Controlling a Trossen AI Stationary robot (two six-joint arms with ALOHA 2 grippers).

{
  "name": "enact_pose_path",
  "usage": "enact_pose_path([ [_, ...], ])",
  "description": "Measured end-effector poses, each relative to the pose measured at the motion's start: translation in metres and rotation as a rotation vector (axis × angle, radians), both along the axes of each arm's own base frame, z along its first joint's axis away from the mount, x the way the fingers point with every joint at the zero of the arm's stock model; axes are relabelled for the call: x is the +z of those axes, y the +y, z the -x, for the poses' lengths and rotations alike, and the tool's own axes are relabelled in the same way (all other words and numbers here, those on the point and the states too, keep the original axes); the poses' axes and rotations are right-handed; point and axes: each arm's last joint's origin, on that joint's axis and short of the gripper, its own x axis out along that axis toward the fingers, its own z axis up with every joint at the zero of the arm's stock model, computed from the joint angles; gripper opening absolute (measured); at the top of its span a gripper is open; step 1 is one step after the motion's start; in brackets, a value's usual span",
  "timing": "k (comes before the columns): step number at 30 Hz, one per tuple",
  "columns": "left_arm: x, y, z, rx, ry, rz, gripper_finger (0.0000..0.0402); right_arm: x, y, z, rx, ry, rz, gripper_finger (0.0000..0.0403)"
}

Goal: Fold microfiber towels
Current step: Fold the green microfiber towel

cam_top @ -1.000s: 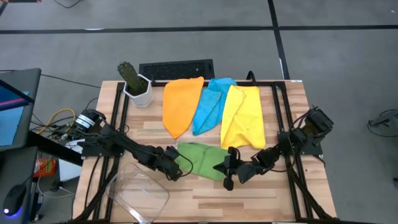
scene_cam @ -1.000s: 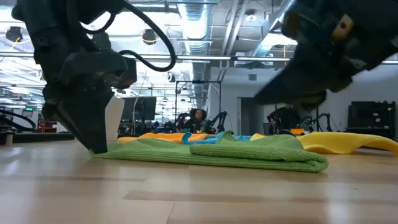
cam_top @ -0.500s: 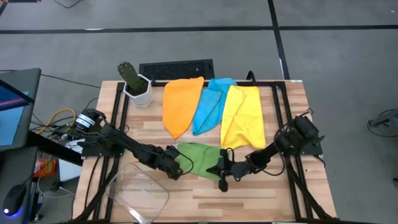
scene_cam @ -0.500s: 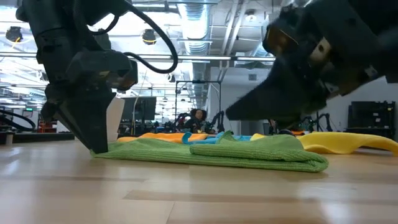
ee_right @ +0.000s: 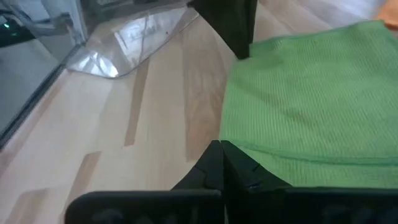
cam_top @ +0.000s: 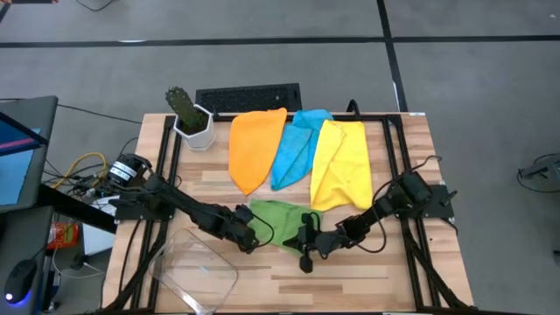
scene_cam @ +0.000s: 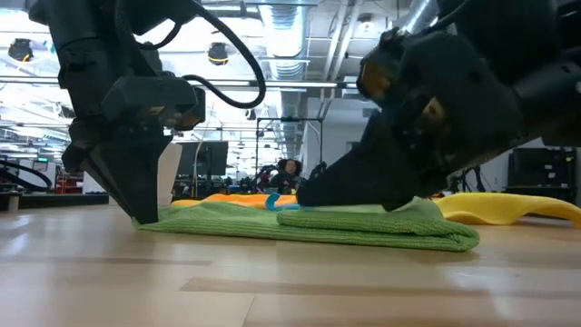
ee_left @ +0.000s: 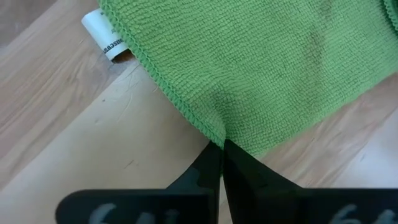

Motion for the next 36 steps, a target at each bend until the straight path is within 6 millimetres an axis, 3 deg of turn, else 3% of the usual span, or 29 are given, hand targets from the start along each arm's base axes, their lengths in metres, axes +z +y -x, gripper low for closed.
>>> enact_pose_path([
  [4,0.002,-0.001,-0.002,-0.010,0.001,0.004,0.0000,-0.011,0.001,-0.004,-0.009,0.022,-0.009,0.0012],
  [12,0.009,-0.002,-0.001,-0.036,0.003,0.066,0.0000,-0.011,0.001,-0.004,-0.017,0.037,-0.011,0.0018],
  [24,0.043,0.002,-0.021,-0.082,-0.107,0.070,0.0000,-0.009,0.000,-0.005,-0.020,0.040,-0.012,0.0021],
  [36,0.074,0.010,-0.043,-0.148,-0.201,0.048,0.0000,0.052,-0.002,0.004,-0.076,-0.003,0.076,0.0022],
])
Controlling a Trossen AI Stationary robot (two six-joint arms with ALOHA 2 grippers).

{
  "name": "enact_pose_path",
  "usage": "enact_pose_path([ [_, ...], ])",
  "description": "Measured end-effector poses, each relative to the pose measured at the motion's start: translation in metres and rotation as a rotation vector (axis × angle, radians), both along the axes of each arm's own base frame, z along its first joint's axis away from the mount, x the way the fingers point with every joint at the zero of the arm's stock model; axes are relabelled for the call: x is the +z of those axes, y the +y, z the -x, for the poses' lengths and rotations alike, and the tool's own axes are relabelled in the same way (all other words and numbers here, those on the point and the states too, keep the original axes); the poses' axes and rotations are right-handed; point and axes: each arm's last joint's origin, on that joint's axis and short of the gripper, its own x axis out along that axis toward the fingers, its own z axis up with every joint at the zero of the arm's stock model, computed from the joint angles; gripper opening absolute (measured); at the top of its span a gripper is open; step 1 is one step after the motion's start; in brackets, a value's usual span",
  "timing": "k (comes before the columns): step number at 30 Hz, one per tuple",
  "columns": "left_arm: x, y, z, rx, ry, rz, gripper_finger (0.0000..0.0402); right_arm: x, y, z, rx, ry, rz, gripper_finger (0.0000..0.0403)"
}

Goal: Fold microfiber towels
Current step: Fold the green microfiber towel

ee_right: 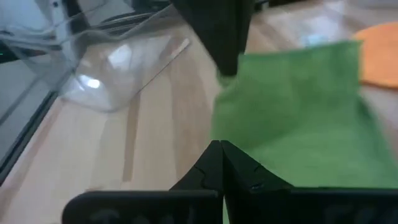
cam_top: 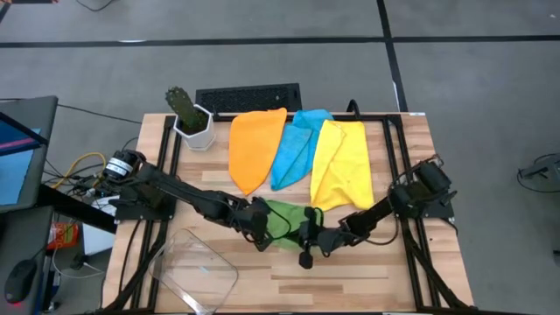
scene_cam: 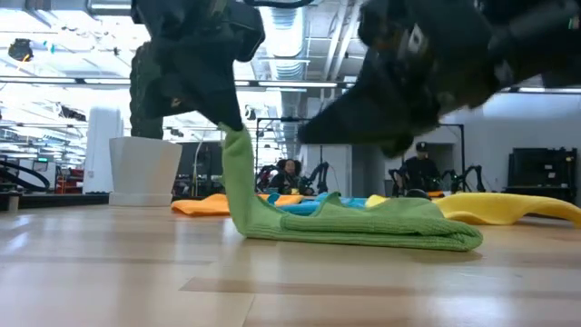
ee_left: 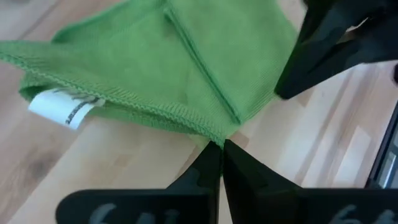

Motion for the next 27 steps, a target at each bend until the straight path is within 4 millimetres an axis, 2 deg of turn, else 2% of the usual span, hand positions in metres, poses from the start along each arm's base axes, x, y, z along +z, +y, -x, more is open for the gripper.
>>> enact_pose_path([
  [5,0.005,0.000,-0.004,-0.016,-0.041,-0.002,0.0000,-0.002,0.004,0.019,-0.076,0.110,0.057,0.0014],
  [11,0.010,-0.002,-0.011,-0.058,-0.122,0.012,0.0000,-0.015,0.015,0.043,-0.121,0.133,-0.045,0.0017],
  [14,0.011,-0.002,-0.012,-0.072,-0.140,0.011,0.0000,-0.019,0.017,0.051,-0.160,0.124,-0.032,0.0017],
  [17,0.012,-0.002,-0.014,-0.089,-0.164,0.013,0.0000,-0.020,0.015,0.051,-0.165,0.128,-0.031,0.0013],
  [25,0.016,0.002,-0.019,-0.105,-0.204,0.043,0.0000,-0.042,0.007,0.044,-0.179,0.185,-0.030,0.0019],
  [27,0.011,0.001,-0.022,-0.114,-0.203,0.042,0.0000,-0.044,0.008,0.043,-0.181,0.182,-0.039,0.0017],
])
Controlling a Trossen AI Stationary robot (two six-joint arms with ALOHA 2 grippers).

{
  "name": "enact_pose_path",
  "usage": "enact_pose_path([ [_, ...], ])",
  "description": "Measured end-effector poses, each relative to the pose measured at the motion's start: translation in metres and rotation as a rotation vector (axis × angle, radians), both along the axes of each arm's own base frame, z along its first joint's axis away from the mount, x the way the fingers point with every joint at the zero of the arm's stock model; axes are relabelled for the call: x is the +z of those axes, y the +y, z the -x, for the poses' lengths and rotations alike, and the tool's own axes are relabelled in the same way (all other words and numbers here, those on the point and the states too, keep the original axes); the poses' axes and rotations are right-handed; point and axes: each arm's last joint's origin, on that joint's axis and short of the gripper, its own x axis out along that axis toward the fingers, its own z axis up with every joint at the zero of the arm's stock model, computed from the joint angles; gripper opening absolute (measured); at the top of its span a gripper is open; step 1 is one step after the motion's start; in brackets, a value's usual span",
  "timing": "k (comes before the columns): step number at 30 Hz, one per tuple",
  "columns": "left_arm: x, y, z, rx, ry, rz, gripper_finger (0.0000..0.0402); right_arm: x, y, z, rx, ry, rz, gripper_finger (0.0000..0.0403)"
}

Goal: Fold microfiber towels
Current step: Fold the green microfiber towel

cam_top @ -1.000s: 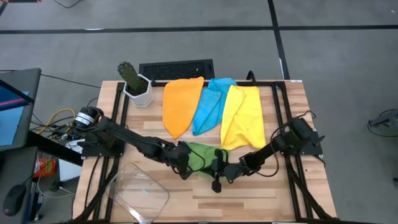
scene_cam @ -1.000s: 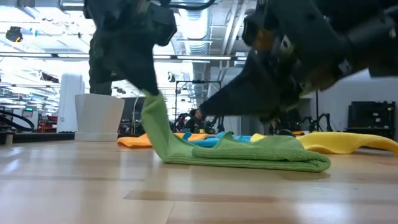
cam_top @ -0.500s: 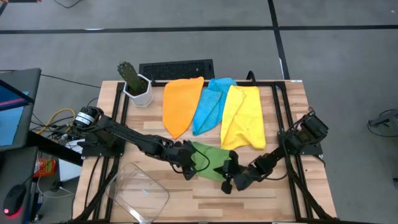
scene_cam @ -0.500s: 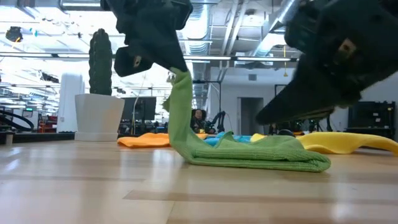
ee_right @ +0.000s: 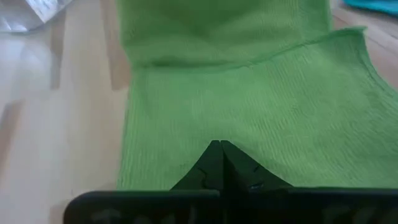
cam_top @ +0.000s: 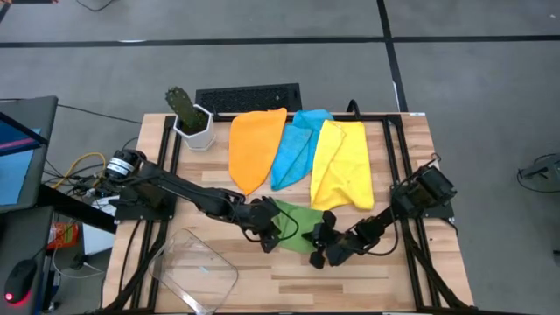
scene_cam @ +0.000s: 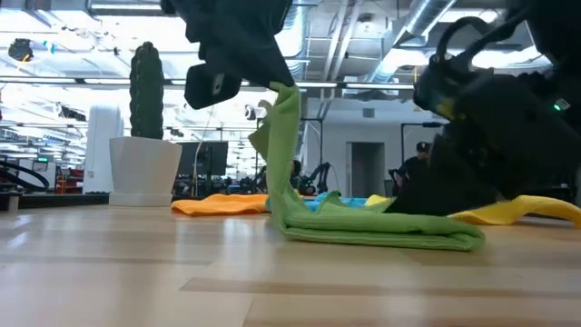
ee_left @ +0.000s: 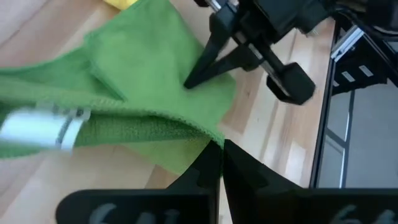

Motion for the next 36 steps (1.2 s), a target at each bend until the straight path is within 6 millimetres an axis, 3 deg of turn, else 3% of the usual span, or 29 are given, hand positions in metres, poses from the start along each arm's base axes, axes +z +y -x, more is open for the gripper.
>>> enact_pose_path([
  [6,-0.023,-0.004,-0.018,-0.055,0.025,0.031,0.0000,-0.001,0.001,-0.001,0.013,0.002,-0.013,0.0019],
  [15,-0.005,-0.003,-0.039,-0.088,-0.033,-0.010,0.0000,-0.001,0.001,-0.001,0.030,0.006,0.003,0.0016],
  [22,-0.031,-0.010,-0.056,-0.155,0.055,0.035,0.0000,0.005,0.006,0.001,0.046,-0.022,-0.013,0.0021],
  [31,-0.032,-0.014,-0.072,-0.159,0.038,0.024,0.0000,0.022,0.029,0.020,0.046,-0.078,-0.040,0.0018],
  [36,-0.028,-0.016,-0.076,-0.173,0.013,0.022,0.0000,0.017,0.030,0.035,-0.030,-0.014,-0.042,0.0018],
])
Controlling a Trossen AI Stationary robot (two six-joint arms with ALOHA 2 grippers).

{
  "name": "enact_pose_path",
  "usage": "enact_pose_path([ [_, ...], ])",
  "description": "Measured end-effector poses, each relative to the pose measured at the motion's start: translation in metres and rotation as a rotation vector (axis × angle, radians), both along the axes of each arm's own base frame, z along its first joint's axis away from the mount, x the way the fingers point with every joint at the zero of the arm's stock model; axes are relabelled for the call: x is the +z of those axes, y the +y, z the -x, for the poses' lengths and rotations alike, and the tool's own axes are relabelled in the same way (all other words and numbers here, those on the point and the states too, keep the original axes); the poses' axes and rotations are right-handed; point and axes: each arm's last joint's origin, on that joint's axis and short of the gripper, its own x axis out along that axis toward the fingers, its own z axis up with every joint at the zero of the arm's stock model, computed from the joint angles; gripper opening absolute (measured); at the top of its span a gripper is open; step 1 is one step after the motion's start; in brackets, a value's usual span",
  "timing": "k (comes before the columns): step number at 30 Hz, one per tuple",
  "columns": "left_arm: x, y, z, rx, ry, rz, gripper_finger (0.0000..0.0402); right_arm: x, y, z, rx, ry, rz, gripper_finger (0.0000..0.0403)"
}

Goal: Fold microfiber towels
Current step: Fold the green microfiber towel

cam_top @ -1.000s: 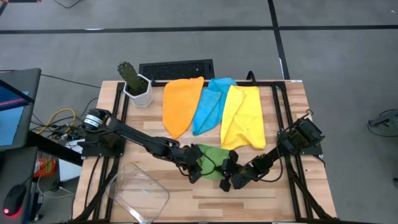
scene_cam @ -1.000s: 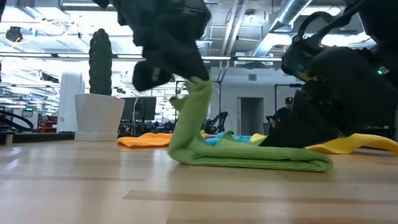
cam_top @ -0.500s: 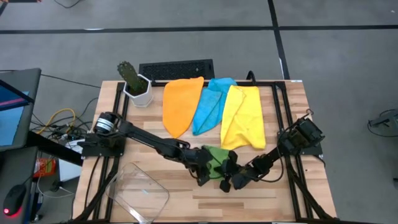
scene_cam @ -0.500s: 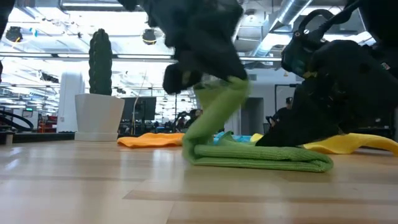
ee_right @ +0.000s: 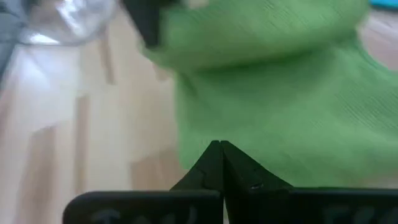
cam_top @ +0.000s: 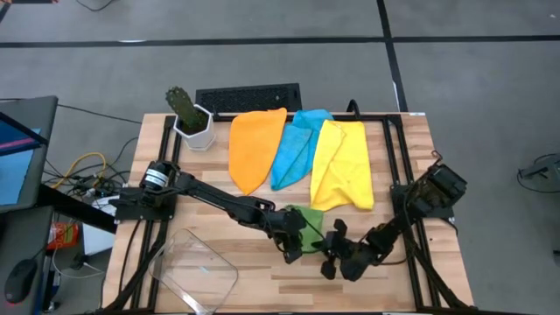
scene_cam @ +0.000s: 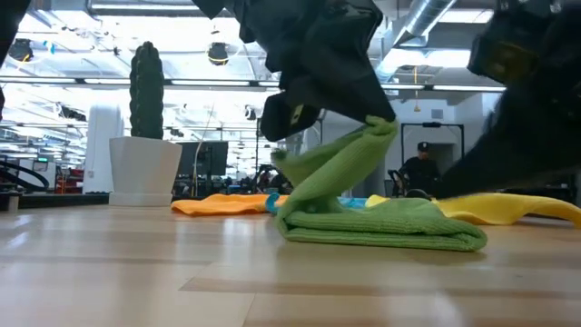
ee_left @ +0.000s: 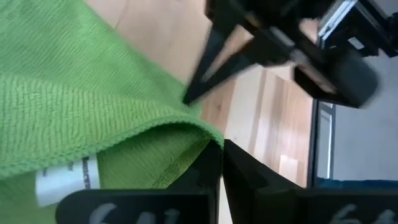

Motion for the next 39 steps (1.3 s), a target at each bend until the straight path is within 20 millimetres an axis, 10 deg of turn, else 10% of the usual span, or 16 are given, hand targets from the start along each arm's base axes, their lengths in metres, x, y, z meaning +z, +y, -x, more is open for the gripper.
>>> enact_pose_path([
  [29,-0.034,-0.006,-0.017,-0.030,0.024,0.042,0.0001,-0.003,-0.002,0.003,-0.003,0.034,0.030,0.0019],
  [39,-0.030,-0.006,-0.022,0.007,-0.041,0.031,0.0063,-0.003,-0.002,0.003,-0.003,0.037,0.032,0.0026],
])
